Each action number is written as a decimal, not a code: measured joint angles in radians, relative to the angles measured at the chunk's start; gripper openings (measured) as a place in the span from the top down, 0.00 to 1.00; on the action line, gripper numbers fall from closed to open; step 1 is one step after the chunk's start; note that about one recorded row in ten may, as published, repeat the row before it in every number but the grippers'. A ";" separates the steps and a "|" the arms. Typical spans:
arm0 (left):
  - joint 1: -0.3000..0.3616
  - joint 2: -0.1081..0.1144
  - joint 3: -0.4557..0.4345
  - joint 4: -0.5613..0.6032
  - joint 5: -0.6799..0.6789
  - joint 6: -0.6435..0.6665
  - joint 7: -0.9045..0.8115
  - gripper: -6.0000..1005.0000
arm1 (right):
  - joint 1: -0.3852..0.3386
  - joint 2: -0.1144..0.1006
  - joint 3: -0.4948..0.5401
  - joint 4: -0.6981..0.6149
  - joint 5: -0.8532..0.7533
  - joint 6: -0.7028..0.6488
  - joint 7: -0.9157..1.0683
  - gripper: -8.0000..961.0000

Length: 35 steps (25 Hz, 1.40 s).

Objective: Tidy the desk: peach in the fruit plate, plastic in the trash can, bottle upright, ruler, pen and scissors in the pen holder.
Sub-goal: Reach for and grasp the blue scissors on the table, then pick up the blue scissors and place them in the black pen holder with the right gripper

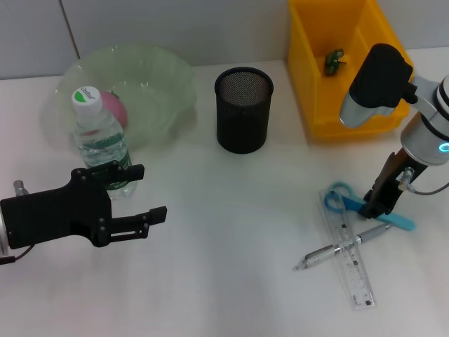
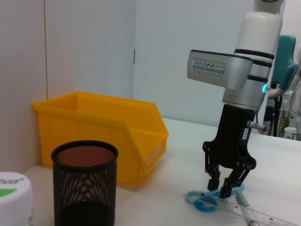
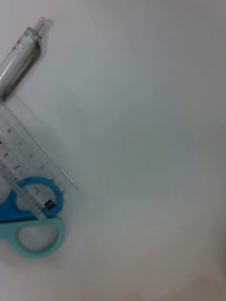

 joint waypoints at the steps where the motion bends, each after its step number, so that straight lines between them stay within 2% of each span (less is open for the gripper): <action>1: 0.000 0.000 0.000 0.000 0.000 0.000 0.000 0.17 | 0.000 0.000 0.000 0.000 0.000 0.000 0.000 0.74; 35: 0.003 0.000 -0.008 0.002 -0.009 0.016 0.001 0.17 | -0.008 -0.002 0.013 -0.009 -0.017 0.027 0.016 0.75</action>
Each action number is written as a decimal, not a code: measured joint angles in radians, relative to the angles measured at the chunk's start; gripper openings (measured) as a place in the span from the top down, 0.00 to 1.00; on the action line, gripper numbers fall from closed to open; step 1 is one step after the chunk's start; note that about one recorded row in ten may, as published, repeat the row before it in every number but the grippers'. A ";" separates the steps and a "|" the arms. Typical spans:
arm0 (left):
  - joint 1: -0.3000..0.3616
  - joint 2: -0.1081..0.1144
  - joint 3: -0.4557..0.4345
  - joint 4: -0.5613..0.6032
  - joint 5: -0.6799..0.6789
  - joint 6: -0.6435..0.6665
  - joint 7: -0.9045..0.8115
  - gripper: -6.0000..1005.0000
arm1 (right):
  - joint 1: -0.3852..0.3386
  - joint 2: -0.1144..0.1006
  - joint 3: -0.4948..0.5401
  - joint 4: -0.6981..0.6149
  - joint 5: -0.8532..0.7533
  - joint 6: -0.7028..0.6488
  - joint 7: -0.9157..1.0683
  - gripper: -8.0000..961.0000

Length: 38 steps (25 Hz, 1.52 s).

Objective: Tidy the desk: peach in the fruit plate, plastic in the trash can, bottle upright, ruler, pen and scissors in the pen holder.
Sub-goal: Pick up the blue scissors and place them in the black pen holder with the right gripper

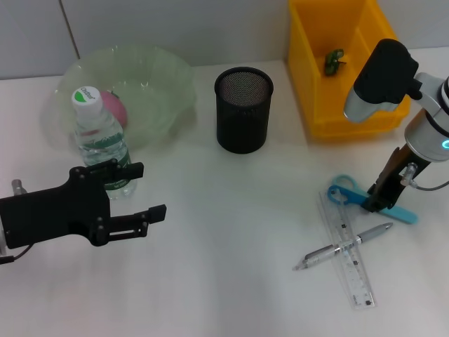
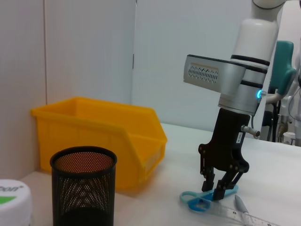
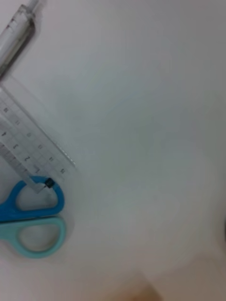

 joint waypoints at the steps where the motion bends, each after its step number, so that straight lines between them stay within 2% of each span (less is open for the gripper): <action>1: 0.000 0.000 0.000 0.000 0.000 0.000 0.000 0.17 | 0.000 0.000 0.000 0.000 0.000 0.000 0.000 0.75; 27: 0.000 0.000 -0.004 0.000 0.000 0.002 0.003 0.17 | -0.005 -0.006 0.002 -0.078 -0.029 0.019 0.023 0.75; 38: -0.002 0.000 -0.004 0.003 -0.001 0.002 0.001 0.17 | -0.005 -0.001 0.004 -0.198 -0.016 -0.047 0.023 0.74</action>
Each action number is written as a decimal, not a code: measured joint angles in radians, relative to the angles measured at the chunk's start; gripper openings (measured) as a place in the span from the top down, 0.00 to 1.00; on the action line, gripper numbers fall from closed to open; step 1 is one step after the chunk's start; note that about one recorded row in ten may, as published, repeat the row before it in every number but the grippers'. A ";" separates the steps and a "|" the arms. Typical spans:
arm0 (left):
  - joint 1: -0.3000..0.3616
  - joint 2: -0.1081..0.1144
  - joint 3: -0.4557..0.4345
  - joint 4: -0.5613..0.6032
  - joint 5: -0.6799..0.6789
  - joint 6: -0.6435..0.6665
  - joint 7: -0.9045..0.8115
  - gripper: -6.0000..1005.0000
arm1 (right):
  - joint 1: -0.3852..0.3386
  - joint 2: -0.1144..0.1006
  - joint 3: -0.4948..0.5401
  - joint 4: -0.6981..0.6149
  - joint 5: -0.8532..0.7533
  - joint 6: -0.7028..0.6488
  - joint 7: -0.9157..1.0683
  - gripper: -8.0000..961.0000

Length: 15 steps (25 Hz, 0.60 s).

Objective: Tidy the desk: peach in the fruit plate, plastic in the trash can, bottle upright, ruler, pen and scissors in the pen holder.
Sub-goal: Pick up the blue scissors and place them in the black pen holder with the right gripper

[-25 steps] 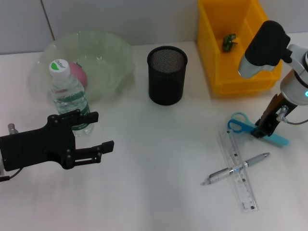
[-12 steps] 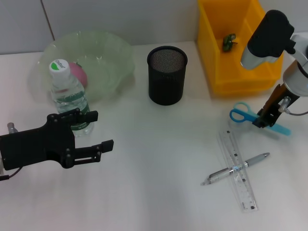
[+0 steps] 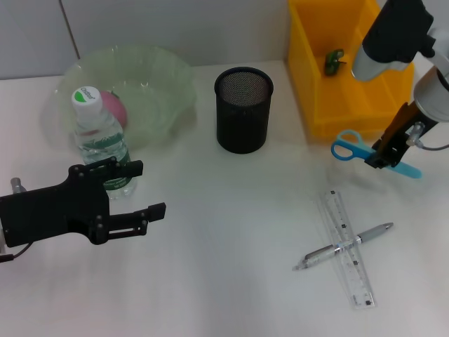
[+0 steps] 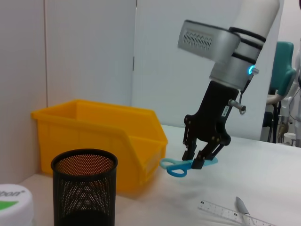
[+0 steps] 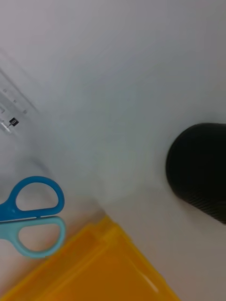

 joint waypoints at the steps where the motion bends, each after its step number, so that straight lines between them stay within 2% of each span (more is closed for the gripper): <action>1: 0.000 0.000 0.000 0.000 0.000 0.000 0.000 0.17 | 0.000 0.000 0.000 0.000 0.000 0.000 0.000 0.74; 9: 0.000 0.000 -0.002 0.000 -0.001 0.005 0.006 0.17 | -0.016 0.003 0.000 -0.098 0.081 -0.062 -0.005 0.74; 15: 0.002 0.001 -0.002 0.000 -0.001 0.012 0.007 0.17 | -0.061 0.003 0.008 -0.208 0.201 -0.080 -0.013 0.74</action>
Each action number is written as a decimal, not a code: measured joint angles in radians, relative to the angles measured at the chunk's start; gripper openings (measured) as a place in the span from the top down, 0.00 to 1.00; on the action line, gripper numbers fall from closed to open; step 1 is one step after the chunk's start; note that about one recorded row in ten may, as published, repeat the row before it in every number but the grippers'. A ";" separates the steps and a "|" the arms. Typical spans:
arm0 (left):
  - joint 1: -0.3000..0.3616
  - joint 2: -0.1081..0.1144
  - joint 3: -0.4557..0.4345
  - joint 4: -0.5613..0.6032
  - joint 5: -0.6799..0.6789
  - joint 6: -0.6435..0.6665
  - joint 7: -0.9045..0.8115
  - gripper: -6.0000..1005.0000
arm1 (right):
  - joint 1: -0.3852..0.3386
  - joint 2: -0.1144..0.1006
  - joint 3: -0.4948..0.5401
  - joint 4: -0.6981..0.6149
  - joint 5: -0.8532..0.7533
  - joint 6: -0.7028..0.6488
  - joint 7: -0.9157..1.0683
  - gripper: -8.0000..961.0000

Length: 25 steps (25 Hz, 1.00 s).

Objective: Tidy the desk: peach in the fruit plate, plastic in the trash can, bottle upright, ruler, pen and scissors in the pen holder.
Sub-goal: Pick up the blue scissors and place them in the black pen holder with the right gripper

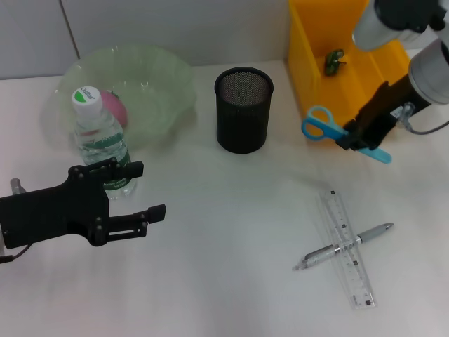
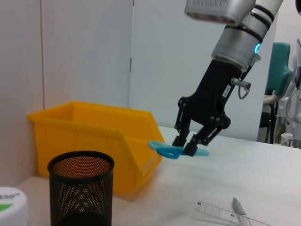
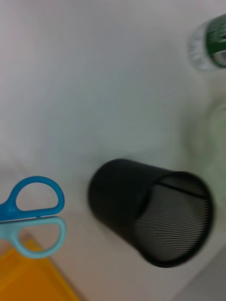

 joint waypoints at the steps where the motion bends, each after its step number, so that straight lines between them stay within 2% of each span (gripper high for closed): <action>1: 0.000 0.000 0.000 0.000 0.000 0.000 0.000 0.17 | 0.000 0.000 0.000 0.000 0.000 0.000 0.000 0.73; 6: 0.000 0.000 0.000 0.000 0.000 0.003 0.002 0.17 | -0.030 0.000 0.028 -0.041 0.113 0.050 -0.022 0.73; 14: -0.002 0.001 0.000 0.000 0.000 0.010 0.002 0.17 | -0.073 0.000 0.042 -0.013 0.372 0.241 -0.109 0.73; 15: -0.002 0.001 0.000 0.000 0.000 0.011 0.002 0.17 | -0.080 0.000 0.042 0.014 0.438 0.296 -0.142 0.73; 20: 0.000 0.001 0.000 0.000 0.000 0.014 0.003 0.17 | -0.073 0.001 0.038 0.110 0.557 0.393 -0.217 0.72; 24: 0.000 0.001 0.000 0.000 0.000 0.019 0.003 0.17 | -0.057 0.001 0.030 0.169 0.593 0.444 -0.250 0.72; 25: 0.000 0.001 0.000 0.000 0.000 0.020 0.003 0.17 | -0.044 0.002 0.029 0.230 0.636 0.485 -0.290 0.72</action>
